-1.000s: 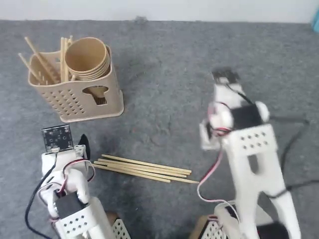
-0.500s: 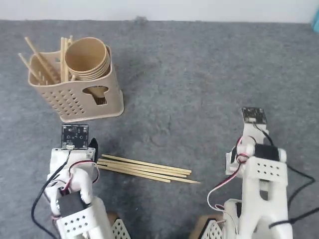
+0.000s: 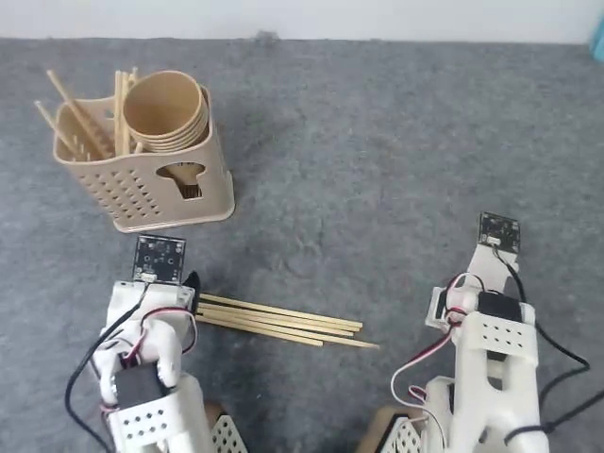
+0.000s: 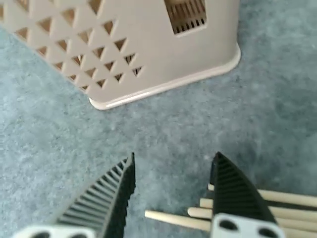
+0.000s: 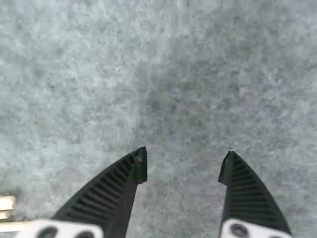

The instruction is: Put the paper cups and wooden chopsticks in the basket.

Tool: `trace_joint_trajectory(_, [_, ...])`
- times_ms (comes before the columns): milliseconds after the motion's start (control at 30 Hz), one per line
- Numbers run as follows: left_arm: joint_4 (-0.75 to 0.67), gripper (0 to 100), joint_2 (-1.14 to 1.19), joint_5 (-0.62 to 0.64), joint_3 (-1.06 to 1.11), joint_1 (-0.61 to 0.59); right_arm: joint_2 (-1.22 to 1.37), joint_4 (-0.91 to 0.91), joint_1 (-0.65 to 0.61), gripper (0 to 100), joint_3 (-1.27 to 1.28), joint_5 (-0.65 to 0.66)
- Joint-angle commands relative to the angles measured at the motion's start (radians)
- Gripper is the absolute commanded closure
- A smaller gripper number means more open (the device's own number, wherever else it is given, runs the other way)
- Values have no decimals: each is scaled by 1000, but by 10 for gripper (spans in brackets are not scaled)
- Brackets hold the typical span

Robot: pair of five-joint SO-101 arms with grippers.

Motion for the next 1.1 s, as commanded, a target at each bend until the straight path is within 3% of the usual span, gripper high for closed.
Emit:
trace_joint_trajectory(0, [15, 764, 5, -46, -33, -6, -18, -22, 13, 750, 6, 6])
trace_joint_trajectory(300, [163, 762, 20, -83, -291, 14, -25, -137, 5, 750, 72, 0])
trace_joint_trajectory(467, [190, 762, 261, -89, -446, 97, -25, -137, 5, 749, 72, 5])
trace_joint_trajectory(567, [213, 763, 493, -183, -542, 158, -25, -137, 5, 748, 72, 6])
trace_joint_trajectory(733, [302, 767, 835, -499, -645, 284, -25, -137, 5, 747, 72, 6])
trace_joint_trajectory(1067, [60, 791, 1097, -575, -607, 489, -25, -137, 8, 747, 72, 6])
